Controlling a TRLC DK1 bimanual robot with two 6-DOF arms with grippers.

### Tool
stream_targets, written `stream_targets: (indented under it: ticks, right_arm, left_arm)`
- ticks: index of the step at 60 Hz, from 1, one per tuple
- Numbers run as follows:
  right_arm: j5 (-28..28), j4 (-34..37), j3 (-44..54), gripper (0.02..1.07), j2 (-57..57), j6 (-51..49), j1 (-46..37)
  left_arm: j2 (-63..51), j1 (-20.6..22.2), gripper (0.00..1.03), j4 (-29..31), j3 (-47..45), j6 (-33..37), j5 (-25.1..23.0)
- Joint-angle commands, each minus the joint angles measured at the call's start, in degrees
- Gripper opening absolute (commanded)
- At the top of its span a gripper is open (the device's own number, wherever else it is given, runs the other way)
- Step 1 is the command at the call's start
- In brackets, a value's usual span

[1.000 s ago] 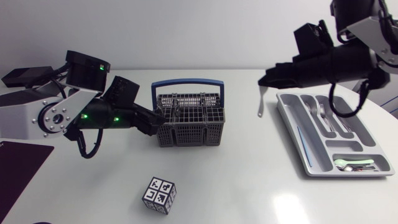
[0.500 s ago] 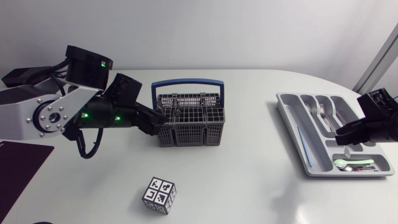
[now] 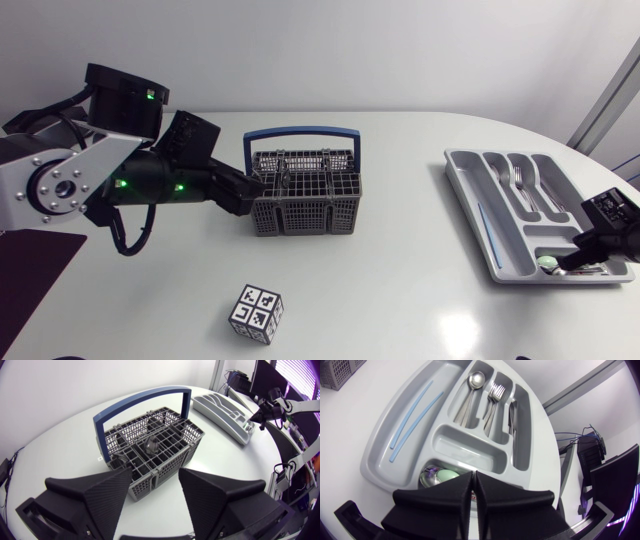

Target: Transfer all utensils from the basket to the drawer tray.

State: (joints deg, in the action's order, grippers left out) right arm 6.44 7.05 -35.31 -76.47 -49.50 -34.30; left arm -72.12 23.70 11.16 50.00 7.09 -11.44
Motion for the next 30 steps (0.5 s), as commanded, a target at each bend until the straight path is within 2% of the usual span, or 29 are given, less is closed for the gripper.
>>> stream_targets:
  ticks: [1, 5, 7, 10, 14, 16, 24, 30]
  right_arm:
    - [-1.16, -1.78, 1.82, 0.16, -2.11, -2.18, -0.50]
    - [-3.10, -4.06, 3.23, 0.43, -3.07, -3.50, -0.50]
    - [-3.54, -4.41, 3.67, 0.47, -3.16, -3.85, -0.41]
    - [-4.15, -4.94, 4.20, 0.60, -3.07, -4.56, -0.41]
    - [-4.77, -4.94, 3.85, 0.86, -2.55, -4.21, -0.41]
    - [-5.12, -4.94, 3.67, 0.93, -2.11, -4.03, -0.41]
    - [-5.91, -4.59, 2.97, 1.02, -0.53, -2.45, -0.15]
    - [-6.00, -3.09, 1.82, 1.02, -0.09, -0.60, 0.47]
  left_arm:
    - [1.45, -0.15, 0.65, 0.80, 0.19, -1.20, 0.46]
    - [1.89, -0.15, 0.65, 0.97, -0.08, -1.20, 0.46]
    - [1.89, -0.24, 0.65, 1.15, 0.01, -1.20, 0.54]
    - [1.98, -0.06, 0.65, 1.23, 0.10, -1.29, 0.81]
    - [1.98, 1.08, 0.65, 1.23, 0.36, -1.56, 2.13]
    - [1.98, 1.96, 0.65, 1.32, 0.72, -1.64, 3.27]
    - [1.01, 5.74, 0.65, 2.03, 2.65, -3.05, 7.05]
    - [-1.18, 7.94, 0.65, 3.17, 4.58, -3.66, 10.65]
